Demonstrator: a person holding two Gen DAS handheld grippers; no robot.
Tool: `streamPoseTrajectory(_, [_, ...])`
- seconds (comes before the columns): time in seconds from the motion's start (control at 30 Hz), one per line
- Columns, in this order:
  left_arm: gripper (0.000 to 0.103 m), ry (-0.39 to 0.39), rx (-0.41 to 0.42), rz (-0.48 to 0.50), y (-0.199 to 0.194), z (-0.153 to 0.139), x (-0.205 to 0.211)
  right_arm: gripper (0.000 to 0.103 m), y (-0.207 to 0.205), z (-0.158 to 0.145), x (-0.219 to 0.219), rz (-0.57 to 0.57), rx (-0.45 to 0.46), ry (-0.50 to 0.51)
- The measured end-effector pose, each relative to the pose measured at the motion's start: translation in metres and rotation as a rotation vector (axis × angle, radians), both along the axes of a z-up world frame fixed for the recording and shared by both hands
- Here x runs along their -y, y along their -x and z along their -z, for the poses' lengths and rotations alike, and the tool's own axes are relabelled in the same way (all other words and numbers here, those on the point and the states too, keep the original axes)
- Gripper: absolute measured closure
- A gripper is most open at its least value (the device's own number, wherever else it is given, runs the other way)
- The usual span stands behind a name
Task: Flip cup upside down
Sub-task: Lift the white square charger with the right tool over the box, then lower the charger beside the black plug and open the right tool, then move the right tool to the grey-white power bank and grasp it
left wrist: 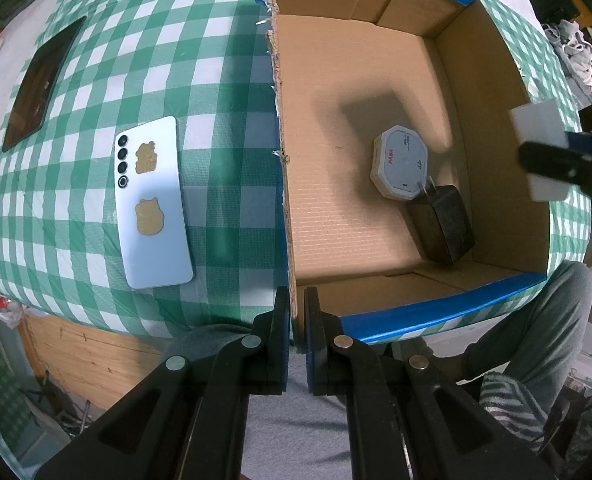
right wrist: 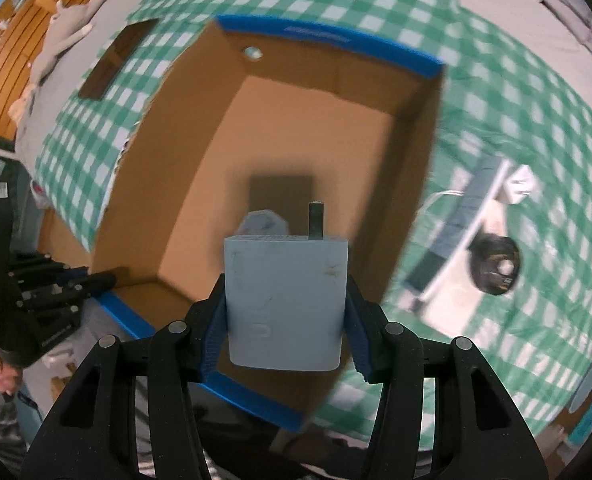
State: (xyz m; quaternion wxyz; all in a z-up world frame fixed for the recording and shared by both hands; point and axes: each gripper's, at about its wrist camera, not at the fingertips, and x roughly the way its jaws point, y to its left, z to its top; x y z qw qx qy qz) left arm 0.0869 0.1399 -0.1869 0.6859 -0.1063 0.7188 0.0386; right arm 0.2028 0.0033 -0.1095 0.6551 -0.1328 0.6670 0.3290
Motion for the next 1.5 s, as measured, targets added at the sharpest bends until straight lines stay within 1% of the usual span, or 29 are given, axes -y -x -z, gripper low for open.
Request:
streamPoseTrajectory(0.17, [0.097, 0.002, 0.000, -0.002, -0.001, 0.001, 0.000, 0.051, 0.007, 0.020, -0.017, -0.026, 0.004, 0.042])
streamPoseTrajectory(0.37, [0.097, 0.002, 0.000, -0.002, -0.001, 0.001, 0.000, 0.051, 0.013, 0.042, -0.024, -0.047, 0.007, 0.091])
streamPoseTrajectory(0.57, [0.097, 0.000, -0.001, 0.001, -0.001, 0.001, -0.001, 0.051, 0.014, 0.051, -0.023, -0.052, 0.015, 0.105])
streamPoseTrajectory(0.7, [0.097, -0.003, -0.003, 0.005, -0.002, 0.001, 0.001, 0.050, 0.014, 0.044, -0.020, -0.061, 0.036, 0.091])
streamPoseTrajectory(0.73, [0.097, -0.003, -0.003, 0.005, -0.002, 0.000, 0.001, 0.049, 0.014, 0.043, -0.019, -0.064, 0.028, 0.085])
streamPoseTrajectory(0.77, [0.097, -0.003, -0.004, 0.005, -0.002, 0.000, 0.001, 0.047, 0.014, 0.041, -0.019, -0.065, 0.026, 0.082])
streamPoseTrajectory(0.8, [0.097, -0.001, -0.003, 0.004, -0.002, 0.000, 0.001, 0.038, 0.014, 0.038, -0.018, -0.066, 0.043, 0.084])
streamPoseTrajectory(0.83, [0.097, -0.001, -0.003, 0.005, -0.002, 0.000, 0.002, 0.032, 0.014, 0.035, -0.017, -0.068, 0.058, 0.080])
streamPoseTrajectory(0.87, [0.097, -0.003, -0.003, 0.006, -0.003, 0.000, 0.003, 0.031, 0.014, 0.032, -0.015, -0.069, 0.063, 0.073])
streamPoseTrajectory(0.9, [0.097, 0.006, -0.003, 0.007, -0.003, 0.000, 0.003, 0.031, 0.014, 0.030, -0.014, -0.066, 0.062, 0.067])
streamPoseTrajectory(1.0, [0.096, -0.008, -0.004, 0.014, -0.003, 0.000, 0.006, 0.031, 0.011, 0.022, -0.008, -0.051, 0.062, 0.056])
streamPoseTrajectory(1.2, [0.096, -0.008, -0.004, 0.012, -0.004, 0.001, 0.006, 0.029, 0.010, 0.004, 0.002, -0.022, 0.060, 0.014])
streamPoseTrajectory(1.33, [0.096, -0.010, -0.004, 0.014, -0.004, 0.001, 0.008, 0.028, 0.005, -0.008, 0.018, 0.004, 0.070, 0.008])
streamPoseTrajectory(1.5, [0.096, -0.005, -0.005, 0.012, -0.004, 0.001, 0.008, 0.028, -0.010, -0.018, 0.051, 0.063, 0.066, 0.002])
